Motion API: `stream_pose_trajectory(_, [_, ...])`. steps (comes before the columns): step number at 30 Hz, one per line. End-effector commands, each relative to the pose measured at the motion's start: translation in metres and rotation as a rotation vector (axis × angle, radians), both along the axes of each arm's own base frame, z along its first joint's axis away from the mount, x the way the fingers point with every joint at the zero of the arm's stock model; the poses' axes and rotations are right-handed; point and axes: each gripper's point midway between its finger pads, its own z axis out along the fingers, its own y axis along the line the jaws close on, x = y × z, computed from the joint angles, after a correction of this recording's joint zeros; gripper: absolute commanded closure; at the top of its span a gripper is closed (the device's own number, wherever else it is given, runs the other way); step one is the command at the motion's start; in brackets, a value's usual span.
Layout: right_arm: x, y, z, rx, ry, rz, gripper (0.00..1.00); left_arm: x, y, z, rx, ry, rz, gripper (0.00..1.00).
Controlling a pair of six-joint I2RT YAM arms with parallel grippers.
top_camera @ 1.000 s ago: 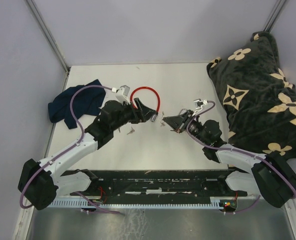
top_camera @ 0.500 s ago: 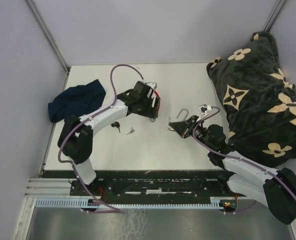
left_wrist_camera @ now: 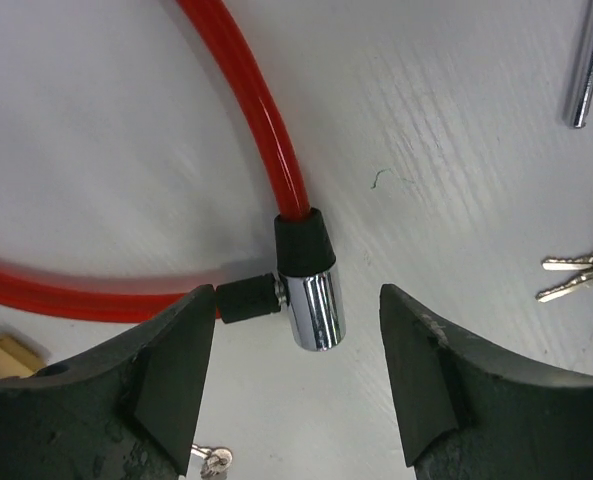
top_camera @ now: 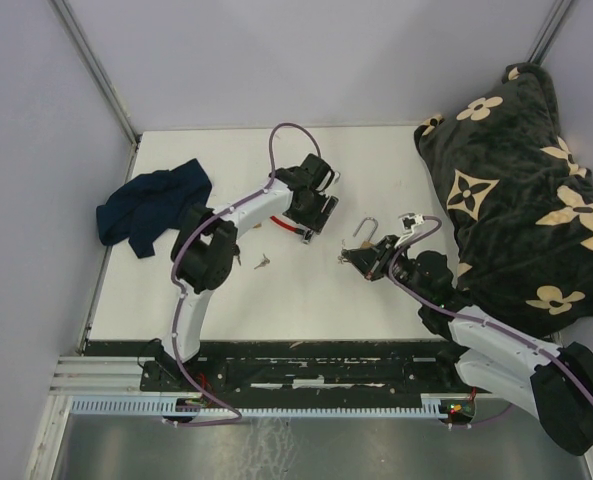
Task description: Unlock with the key
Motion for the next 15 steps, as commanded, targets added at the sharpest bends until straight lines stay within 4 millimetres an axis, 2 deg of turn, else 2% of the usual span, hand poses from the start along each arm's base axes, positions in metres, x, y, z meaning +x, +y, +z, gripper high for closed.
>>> stream_pose_trajectory(1, [0.001,-0.005,0.009,0.0,-0.041,-0.015,0.98,0.007,-0.008,-0.004,0.045,-0.005,-0.077,0.28])
stream_pose_trajectory(8, [0.0,-0.007,0.006,-0.011,-0.035,-0.022,0.98,-0.003,-0.015,-0.029,0.053,0.059,-0.099,0.35])
stream_pose_trajectory(12, [-0.001,-0.007,0.007,-0.013,-0.033,-0.02,0.98,-0.019,-0.021,-0.04,0.035,0.121,-0.077,0.53])
stream_pose_trajectory(15, [-0.002,-0.009,0.004,-0.03,-0.021,-0.022,0.98,-0.034,-0.029,-0.039,-0.022,0.166,-0.035,0.6])
